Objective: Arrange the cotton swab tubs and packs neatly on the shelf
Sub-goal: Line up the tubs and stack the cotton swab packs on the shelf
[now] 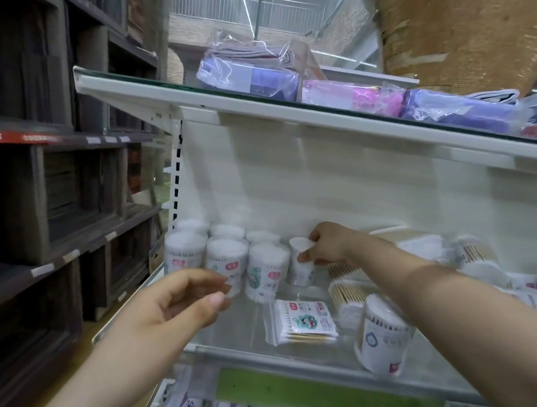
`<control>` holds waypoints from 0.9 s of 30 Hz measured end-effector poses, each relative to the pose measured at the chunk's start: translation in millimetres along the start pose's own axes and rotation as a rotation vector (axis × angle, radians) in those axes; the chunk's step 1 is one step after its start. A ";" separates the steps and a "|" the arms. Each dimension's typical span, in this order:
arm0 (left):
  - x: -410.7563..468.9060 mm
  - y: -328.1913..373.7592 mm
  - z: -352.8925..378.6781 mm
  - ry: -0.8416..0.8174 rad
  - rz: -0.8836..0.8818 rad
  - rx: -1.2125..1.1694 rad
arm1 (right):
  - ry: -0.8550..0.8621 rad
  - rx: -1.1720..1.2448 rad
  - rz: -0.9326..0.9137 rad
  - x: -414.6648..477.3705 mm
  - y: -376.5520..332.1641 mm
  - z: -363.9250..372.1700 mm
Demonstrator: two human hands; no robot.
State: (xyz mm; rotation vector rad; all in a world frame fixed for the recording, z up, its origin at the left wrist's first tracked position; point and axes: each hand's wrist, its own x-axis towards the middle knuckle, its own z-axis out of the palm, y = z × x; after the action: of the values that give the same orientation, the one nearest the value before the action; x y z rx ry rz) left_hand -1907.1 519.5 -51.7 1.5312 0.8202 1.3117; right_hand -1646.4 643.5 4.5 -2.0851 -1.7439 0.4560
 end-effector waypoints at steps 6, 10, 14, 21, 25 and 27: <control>-0.5 -7.3 3.3 0.021 -0.055 0.067 | 0.003 0.185 0.032 -7.4 -1.5 2.7; 2.3 -9.1 9.0 0.019 -0.081 0.083 | -0.021 0.231 0.040 -21.5 1.3 -10.6; 5.6 -9.0 18.2 -0.016 -0.088 0.082 | 0.007 0.272 0.014 -45.2 6.6 -42.6; 2.0 -7.4 40.5 -0.116 -0.085 0.031 | -0.217 -0.349 -0.078 -136.5 16.9 -81.2; -2.0 -6.3 52.7 -0.164 -0.083 0.013 | -0.318 -0.535 -0.032 -151.8 35.2 -64.4; -4.1 -6.5 57.8 -0.185 -0.086 0.001 | -0.288 -0.500 -0.039 -152.1 44.9 -60.2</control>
State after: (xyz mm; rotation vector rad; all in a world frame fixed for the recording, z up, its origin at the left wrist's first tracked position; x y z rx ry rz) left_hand -1851.1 505.1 -59.2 1.5745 0.7602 1.0899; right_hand -1605.7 481.8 35.8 -2.4057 -2.2482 0.3474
